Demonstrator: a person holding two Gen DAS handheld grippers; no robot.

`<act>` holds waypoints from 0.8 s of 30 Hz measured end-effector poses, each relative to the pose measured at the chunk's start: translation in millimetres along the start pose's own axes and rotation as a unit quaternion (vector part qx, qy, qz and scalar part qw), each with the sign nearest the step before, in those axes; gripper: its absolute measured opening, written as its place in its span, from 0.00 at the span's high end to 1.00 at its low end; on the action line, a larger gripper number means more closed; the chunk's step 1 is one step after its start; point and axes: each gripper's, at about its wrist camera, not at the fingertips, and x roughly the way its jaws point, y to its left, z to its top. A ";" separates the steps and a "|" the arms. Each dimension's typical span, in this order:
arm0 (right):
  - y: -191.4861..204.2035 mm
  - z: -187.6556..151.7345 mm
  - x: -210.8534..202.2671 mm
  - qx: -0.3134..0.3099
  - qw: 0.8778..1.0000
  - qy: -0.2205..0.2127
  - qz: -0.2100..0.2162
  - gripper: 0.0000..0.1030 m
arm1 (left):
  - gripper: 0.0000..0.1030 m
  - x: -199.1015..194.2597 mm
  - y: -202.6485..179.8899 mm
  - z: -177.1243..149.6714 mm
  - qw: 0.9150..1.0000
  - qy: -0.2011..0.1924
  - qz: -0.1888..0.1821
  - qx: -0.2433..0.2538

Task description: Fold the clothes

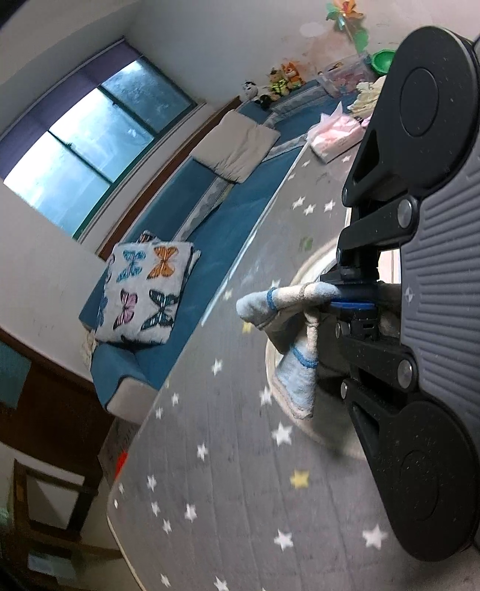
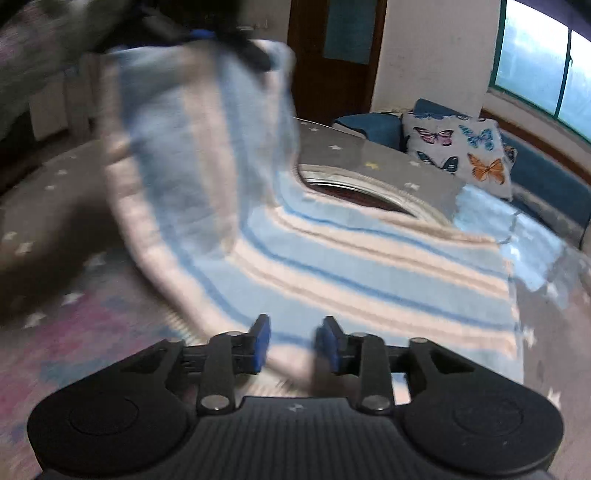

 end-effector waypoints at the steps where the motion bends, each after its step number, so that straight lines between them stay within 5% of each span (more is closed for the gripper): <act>1: -0.7 -0.6 -3.0 0.001 1.000 -0.009 -0.002 0.66 | 0.91 2.2 -7.8 -0.6 1.000 -0.001 0.004 0.007; 9: 11.9 -11.3 -7.1 -0.034 0.999 -0.029 0.012 0.65 | 0.92 18.6 -49.3 -0.8 1.000 0.010 0.022 0.015; 11: 11.9 -14.9 -15.3 -0.046 0.998 -0.040 0.019 0.54 | 0.92 25.1 -60.3 -2.1 0.999 0.014 0.026 0.021; 24: -77.4 -52.9 -69.6 0.115 0.992 -0.047 0.016 0.50 | 0.91 122.4 -126.4 -38.7 0.994 0.101 0.028 0.037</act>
